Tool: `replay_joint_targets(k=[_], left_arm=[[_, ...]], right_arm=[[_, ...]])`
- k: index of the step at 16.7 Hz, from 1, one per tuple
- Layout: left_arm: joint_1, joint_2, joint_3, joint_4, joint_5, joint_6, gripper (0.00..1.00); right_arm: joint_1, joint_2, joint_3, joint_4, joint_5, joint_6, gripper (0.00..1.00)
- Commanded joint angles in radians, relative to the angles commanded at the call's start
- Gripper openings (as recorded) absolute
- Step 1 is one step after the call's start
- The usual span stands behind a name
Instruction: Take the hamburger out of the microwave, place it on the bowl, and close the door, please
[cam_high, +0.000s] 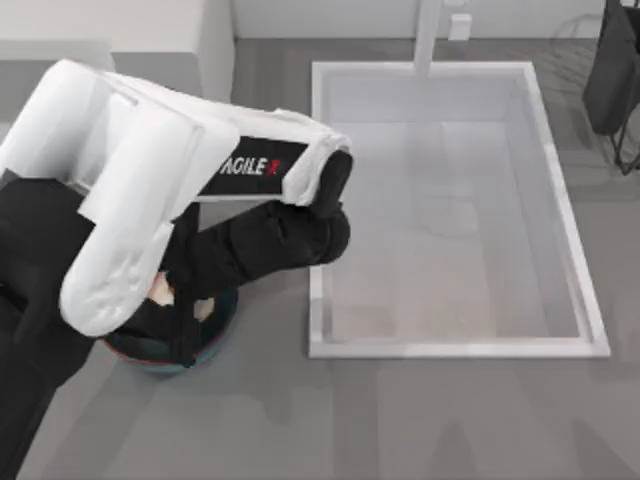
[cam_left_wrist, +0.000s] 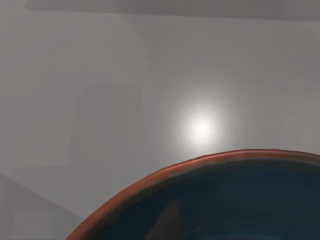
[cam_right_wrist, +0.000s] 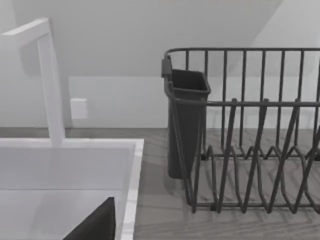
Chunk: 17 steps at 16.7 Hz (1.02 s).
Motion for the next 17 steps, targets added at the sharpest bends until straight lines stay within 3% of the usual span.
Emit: replay_joint_targets(k=[4,8,12,17], left_arm=[[0.028,-0.055,-0.051,0.043,0.028,0.061,1.00],[0.119,-0.273,-0.224,0.194,0.118,0.290,1.00],[0.241,-0.645,-0.483,0.427,0.245,0.686,1.00],[0.399,-1.246,-0.870,0.788,0.419,1.323,1.00]], right_arm=[[0.000,0.000,0.000,0.000,0.000,0.000,1.00],[0.000,0.000,0.000,0.000,0.000,0.000,1.00],[0.000,0.000,0.000,0.000,0.000,0.000,1.00],[0.000,0.000,0.000,0.000,0.000,0.000,1.00]])
